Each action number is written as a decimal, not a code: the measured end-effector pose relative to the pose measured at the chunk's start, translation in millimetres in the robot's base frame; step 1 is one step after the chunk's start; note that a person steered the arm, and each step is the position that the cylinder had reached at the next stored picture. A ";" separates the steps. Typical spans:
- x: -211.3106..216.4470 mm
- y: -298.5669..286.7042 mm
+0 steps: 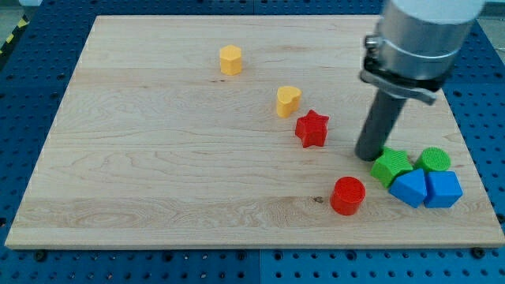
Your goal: Move the red star closer to the yellow heart
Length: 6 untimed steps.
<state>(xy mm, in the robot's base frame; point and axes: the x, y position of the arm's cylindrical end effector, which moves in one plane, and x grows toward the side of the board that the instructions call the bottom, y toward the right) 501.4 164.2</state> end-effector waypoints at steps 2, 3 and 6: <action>-22.2 -38.6; -22.2 -81.5; -36.1 -150.9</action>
